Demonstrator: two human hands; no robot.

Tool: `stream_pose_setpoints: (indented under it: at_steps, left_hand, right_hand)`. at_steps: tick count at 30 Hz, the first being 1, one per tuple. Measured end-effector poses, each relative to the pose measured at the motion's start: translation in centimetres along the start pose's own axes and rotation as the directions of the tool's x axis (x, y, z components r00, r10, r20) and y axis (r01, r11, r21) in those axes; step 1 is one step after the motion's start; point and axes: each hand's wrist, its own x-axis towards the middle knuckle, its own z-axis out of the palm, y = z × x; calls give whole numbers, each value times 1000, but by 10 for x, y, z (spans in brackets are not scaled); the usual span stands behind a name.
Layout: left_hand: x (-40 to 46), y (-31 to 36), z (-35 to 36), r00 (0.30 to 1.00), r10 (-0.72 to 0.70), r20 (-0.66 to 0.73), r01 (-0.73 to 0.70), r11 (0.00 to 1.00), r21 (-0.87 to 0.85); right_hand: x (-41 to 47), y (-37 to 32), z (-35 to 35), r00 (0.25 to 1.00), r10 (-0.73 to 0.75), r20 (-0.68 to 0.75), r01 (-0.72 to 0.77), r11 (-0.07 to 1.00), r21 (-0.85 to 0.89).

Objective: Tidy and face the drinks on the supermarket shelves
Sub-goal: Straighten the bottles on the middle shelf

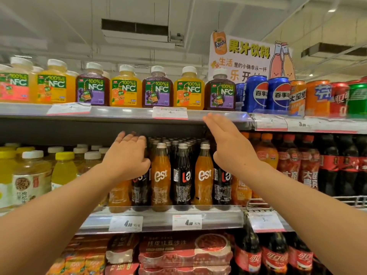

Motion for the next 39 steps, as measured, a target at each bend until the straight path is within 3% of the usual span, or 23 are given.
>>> stream_pose_setpoints:
  at_steps: [4, 8, 10, 12, 14, 19, 23, 33, 39]
  left_hand:
    - [-9, 8, -7, 986, -43, -160, 20, 990, -139]
    - [-19, 6, -7, 982, -158, -103, 95, 887, -452]
    - [-22, 5, -8, 979, -188, -75, 115, 821, -559]
    - [-23, 5, -11, 976, -213, -46, 141, 778, -612]
    - [-22, 7, -13, 972, -231, -38, 159, 772, -615]
    - [-27, 10, -11, 973, -227, -34, 158, 768, -620]
    - [-31, 11, -9, 970, -242, -26, 171, 755, -633]
    - [-43, 13, -10, 951, -309, 13, 238, 706, -668]
    - [-61, 26, -20, 921, -380, -85, 229, 704, -672]
  right_hand:
    - [-5, 0, 8, 999, -11, 33, 12, 1000, -25]
    - [-37, 7, 23, 964, -261, -42, 259, 964, -57]
    - [-39, 13, 30, 992, -125, 9, 125, 991, 39]
    - [-22, 14, 32, 984, 132, 118, -148, 980, 136]
    - [0, 13, 35, 943, 267, 201, -296, 946, 133]
    - [31, 7, 44, 854, 371, 363, -450, 878, 161]
    - [32, 7, 51, 832, 420, 362, -505, 844, 180]
    - [4, 2, 45, 889, 380, 254, -442, 856, 267]
    - [-23, -5, 31, 959, 258, 112, -280, 915, 289]
